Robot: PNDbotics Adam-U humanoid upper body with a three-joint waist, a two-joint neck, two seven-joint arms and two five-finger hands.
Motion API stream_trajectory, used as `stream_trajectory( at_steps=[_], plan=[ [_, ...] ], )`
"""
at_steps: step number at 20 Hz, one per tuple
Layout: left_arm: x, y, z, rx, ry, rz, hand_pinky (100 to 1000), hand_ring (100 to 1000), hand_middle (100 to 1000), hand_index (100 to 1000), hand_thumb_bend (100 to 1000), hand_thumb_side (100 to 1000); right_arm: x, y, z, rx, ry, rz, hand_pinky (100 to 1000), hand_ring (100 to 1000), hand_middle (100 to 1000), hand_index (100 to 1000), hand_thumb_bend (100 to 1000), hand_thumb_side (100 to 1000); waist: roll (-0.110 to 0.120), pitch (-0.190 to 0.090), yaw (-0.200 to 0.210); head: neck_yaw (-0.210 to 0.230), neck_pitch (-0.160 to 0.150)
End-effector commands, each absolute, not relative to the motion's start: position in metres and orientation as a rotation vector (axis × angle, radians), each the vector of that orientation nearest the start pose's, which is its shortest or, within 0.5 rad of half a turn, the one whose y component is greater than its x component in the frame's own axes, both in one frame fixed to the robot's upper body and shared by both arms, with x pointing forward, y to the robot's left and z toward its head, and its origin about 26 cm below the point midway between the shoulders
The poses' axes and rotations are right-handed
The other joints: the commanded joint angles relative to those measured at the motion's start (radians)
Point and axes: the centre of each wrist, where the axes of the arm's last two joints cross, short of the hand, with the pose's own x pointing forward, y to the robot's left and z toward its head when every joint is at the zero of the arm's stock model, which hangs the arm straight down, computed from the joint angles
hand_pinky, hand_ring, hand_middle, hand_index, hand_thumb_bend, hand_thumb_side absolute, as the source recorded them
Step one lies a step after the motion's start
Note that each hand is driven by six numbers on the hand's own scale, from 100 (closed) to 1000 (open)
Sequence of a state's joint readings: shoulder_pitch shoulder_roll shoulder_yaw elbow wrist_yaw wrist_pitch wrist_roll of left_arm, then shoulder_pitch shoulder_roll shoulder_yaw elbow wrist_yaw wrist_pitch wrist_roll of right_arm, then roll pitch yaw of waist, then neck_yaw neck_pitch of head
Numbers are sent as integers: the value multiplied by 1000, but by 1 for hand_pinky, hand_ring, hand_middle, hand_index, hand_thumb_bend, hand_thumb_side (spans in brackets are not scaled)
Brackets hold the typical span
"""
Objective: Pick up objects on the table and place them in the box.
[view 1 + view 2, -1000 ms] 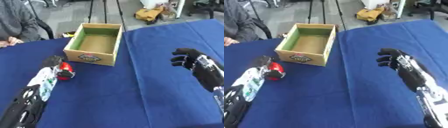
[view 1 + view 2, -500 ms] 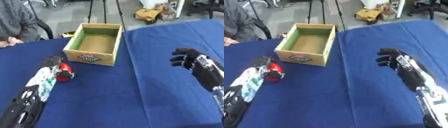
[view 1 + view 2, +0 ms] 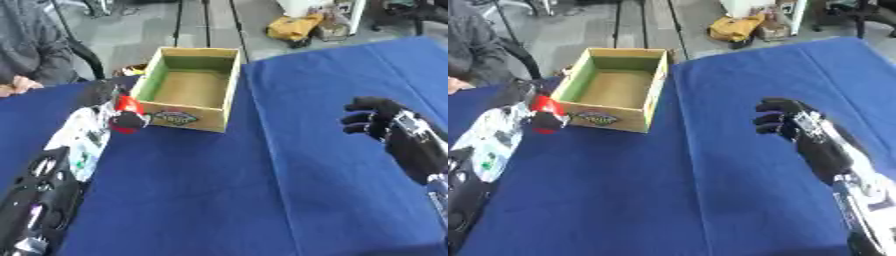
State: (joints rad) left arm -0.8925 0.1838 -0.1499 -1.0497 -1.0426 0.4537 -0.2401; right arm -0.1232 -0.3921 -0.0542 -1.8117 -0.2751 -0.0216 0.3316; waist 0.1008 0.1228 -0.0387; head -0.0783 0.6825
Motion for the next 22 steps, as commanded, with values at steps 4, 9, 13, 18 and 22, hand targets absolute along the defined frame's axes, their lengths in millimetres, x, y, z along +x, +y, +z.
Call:
stream_trajectory(
  at_steps=[4,9,13,18,22],
  plan=[
    [472,167,190,1102,-1322,-885,302,419,562,760,281,346,302,-313,131,193,-1918,553,751,749,761,837,175,785,13,-6,-59,54,-31],
    [481,182,185,1161,-1317,-776,307,430,568,752,290,348,306,-305,135,227,-1907,620,752,749,761,837,169,797,35,10,-138,104,-55],
    [485,191,173,1173,-1298,-732,358,474,589,763,383,383,307,-302,136,229,-1905,653,752,750,761,837,164,805,49,25,-179,126,-70],
    [486,194,156,1157,-1257,-772,584,603,643,788,726,478,307,-303,138,216,-1910,665,752,750,761,837,163,806,57,34,-194,126,-69],
    [484,193,154,1145,-1267,-801,689,663,680,795,1000,538,307,-303,138,215,-1911,662,752,750,761,836,162,805,55,33,-188,120,-65]
  ],
)
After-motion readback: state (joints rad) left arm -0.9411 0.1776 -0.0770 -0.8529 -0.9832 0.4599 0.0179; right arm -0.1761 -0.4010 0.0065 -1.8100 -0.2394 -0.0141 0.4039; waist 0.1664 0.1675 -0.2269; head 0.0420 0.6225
